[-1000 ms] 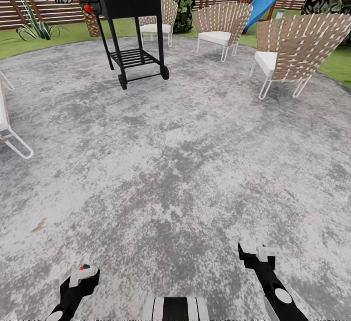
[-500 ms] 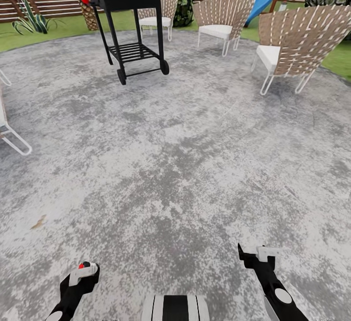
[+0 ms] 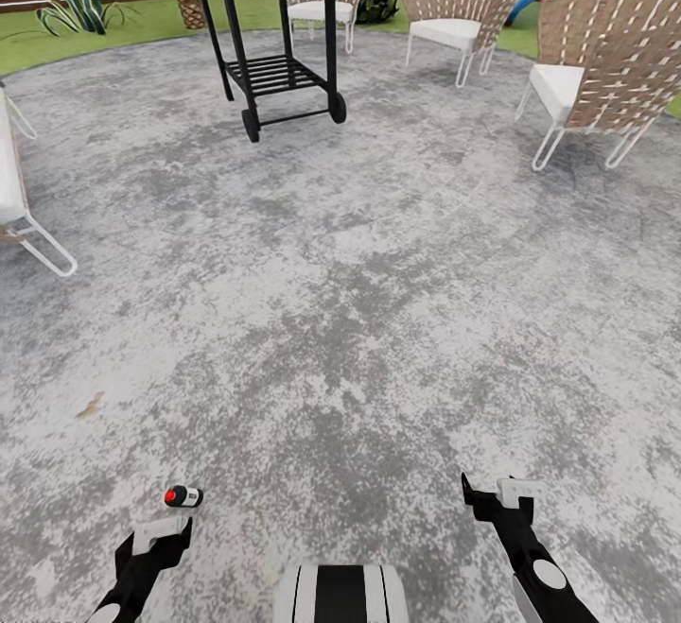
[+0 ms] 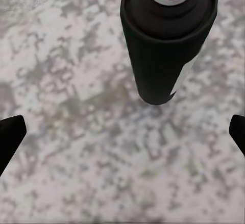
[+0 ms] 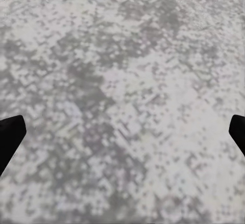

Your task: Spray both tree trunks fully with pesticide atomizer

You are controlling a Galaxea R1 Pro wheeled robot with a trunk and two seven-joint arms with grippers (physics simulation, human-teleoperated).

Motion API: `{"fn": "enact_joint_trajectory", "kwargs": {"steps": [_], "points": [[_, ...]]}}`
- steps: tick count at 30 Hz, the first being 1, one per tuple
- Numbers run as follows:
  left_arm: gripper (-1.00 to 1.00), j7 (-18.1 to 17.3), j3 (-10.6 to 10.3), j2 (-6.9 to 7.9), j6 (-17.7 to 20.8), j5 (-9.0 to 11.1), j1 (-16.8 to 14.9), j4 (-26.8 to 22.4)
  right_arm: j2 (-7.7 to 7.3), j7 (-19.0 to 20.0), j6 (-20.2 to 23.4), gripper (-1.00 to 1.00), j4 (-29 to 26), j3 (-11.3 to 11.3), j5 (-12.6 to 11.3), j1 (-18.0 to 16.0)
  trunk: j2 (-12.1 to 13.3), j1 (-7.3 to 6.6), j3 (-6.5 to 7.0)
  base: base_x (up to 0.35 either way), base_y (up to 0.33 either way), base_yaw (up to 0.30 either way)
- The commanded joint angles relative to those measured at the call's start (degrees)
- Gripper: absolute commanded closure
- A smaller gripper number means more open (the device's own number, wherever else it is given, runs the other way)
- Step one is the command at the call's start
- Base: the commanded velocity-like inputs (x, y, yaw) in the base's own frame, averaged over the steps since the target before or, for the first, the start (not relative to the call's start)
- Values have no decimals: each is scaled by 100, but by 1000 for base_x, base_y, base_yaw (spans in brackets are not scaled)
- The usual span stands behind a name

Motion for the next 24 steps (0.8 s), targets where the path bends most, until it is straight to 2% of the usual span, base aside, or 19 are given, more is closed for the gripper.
{"fn": "enact_joint_trajectory", "kwargs": {"steps": [1, 24], "points": [[-100, -7, -5, -1, -17, 44, -2, 4, -2, -8, -20, -100, 3, 13, -46, -2, -1, -1, -4, 0, 0, 30], [-100, -8, -46, -11, -26, 12, -2, 2, -2, -8, -20, -100, 3, 14, -49, -2, -1, -1, -6, 55, 0, 2]]}}
